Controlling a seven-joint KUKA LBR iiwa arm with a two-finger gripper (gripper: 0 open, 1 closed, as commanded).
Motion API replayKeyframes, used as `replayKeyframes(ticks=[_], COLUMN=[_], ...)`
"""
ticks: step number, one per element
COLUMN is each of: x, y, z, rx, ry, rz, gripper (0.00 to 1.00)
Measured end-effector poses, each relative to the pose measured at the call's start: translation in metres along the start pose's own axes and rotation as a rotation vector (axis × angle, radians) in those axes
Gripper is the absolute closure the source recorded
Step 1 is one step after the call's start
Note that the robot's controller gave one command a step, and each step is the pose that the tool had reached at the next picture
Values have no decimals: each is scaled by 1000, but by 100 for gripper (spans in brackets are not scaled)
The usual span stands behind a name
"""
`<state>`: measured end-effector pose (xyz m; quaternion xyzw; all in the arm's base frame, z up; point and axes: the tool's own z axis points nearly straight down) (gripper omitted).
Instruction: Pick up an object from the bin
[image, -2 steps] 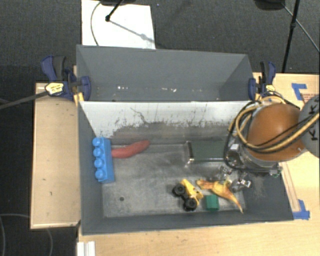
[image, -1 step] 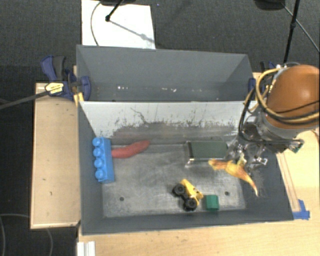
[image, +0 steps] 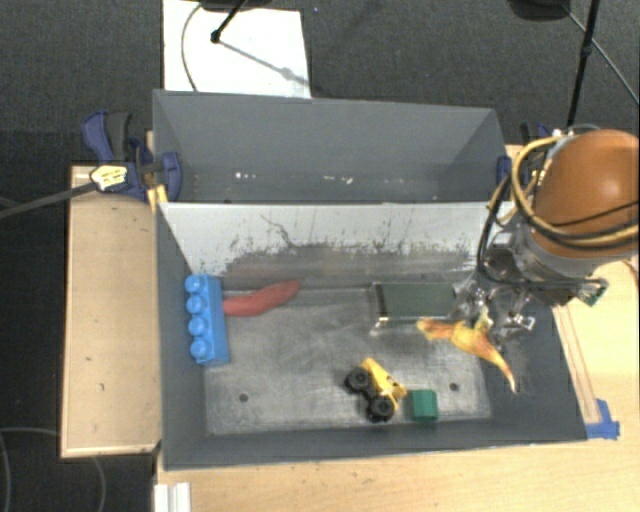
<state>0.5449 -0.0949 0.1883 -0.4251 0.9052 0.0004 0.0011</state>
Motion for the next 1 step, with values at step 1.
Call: replayKeyframes(ticks=[1], x=[4], y=[1], z=[-35], rx=[-5], ry=[2], rz=[-56], gripper=[100])
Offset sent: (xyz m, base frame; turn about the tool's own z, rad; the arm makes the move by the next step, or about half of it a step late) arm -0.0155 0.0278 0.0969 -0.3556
